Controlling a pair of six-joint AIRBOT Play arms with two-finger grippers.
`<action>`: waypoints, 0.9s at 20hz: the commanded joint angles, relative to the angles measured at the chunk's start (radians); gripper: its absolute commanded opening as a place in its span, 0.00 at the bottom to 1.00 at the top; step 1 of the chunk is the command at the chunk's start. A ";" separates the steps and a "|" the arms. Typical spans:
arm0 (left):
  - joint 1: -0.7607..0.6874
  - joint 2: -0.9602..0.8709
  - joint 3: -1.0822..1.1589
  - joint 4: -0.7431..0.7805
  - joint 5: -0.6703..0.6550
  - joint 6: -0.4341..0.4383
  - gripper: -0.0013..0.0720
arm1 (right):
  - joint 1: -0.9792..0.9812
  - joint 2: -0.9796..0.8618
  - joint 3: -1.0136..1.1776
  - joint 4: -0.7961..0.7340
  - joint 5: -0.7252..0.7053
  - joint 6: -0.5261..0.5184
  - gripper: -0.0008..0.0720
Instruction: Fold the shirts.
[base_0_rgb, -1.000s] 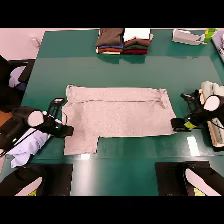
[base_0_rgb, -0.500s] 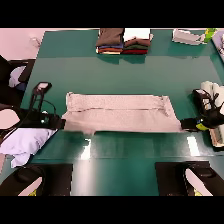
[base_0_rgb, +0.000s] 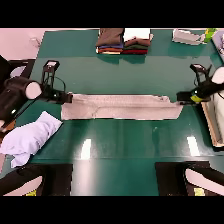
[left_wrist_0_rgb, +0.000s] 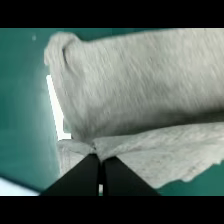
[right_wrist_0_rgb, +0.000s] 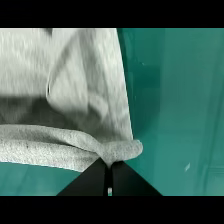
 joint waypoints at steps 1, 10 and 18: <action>0.026 -0.157 0.072 -0.010 0.111 0.031 0.05 | 0.000 -0.172 0.141 0.039 -0.016 0.000 0.03; 0.026 -0.211 0.157 -0.013 0.082 0.043 0.67 | 0.000 -0.348 0.332 0.177 -0.053 -0.034 0.49; 0.023 -0.212 0.238 -0.068 -0.071 0.051 0.66 | -0.142 -0.247 0.108 0.180 -0.022 -0.091 0.93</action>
